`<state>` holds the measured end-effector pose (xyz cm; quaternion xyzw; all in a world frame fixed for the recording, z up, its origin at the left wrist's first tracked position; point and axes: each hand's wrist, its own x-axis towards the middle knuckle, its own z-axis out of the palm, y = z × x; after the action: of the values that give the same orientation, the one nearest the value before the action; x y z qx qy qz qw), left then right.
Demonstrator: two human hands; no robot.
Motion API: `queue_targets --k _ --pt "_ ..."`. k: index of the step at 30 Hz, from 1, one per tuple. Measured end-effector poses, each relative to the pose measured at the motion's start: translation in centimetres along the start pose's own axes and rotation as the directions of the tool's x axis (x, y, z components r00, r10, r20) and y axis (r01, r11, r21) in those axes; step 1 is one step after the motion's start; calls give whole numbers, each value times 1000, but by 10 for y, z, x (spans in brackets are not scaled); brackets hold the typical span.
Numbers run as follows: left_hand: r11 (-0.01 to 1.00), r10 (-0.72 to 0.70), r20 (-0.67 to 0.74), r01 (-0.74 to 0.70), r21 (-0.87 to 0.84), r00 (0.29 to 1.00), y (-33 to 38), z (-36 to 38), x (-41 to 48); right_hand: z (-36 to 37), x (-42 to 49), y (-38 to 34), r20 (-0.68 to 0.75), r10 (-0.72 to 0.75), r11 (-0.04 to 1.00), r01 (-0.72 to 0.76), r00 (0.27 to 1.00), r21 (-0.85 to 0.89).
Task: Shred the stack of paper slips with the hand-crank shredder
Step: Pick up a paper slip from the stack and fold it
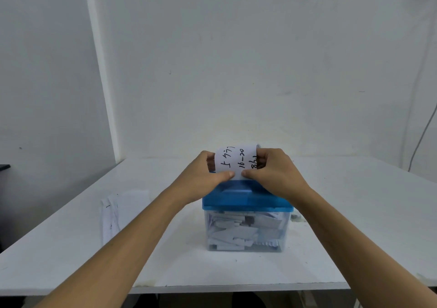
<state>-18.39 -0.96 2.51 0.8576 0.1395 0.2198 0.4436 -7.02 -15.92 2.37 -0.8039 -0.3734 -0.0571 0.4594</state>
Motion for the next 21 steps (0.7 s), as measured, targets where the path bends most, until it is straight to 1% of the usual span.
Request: queue_targets --k 2,5,9,10,12,14,15,16,17,18,19,20,21 --pt "1000 -17 -35 16 -26 999 1 7 -1 -1 1 0 8 9 1000 -9 1000 4" --pt "997 -14 -137 3 -77 991 0 19 0 -2 1 -1 26 6 1000 -6 1000 -5" --pt "997 31 -200 -44 -62 979 -5 31 -2 -3 3 -4 18 0 995 2 1000 -97" --pt "996 32 -208 -49 -74 978 -6 33 -2 -4 2 -3 -9 -6 994 5 1000 -108" --pt "993 26 -212 -49 -106 977 -7 33 -1 -10 -4 -1 -114 -17 999 12 993 -48" --pt "992 22 -203 -47 -119 979 -8 32 0 -21 -17 7 -284 -23 998 38 959 49" --pt "991 24 -199 -50 -125 980 -9 32 0 -27 -24 16 -361 -7 994 45 932 98" --pt "990 24 -198 -51 -133 980 -11 31 0 -31 -30 28 -406 33 988 32 913 151" --pt "989 23 -197 -51 -139 980 -12 31 0 -32 -37 41 -406 86 981 -5 910 196" --pt "988 24 -198 -54 -146 980 -13 32 0 -32 -44 53 -359 133 978 -63 924 201" --pt "987 25 -199 -56 -150 980 -14 33 0 -30 -51 63 -271 160 981 -121 949 154" --pt "986 27 -200 -58 -154 979 -14 33 1 -26 -58 71 -156 161 986 -152 975 71" --pt "986 27 -202 -60 -155 979 -14 33 1 -21 -65 76 -34 148 989 -148 988 -11"
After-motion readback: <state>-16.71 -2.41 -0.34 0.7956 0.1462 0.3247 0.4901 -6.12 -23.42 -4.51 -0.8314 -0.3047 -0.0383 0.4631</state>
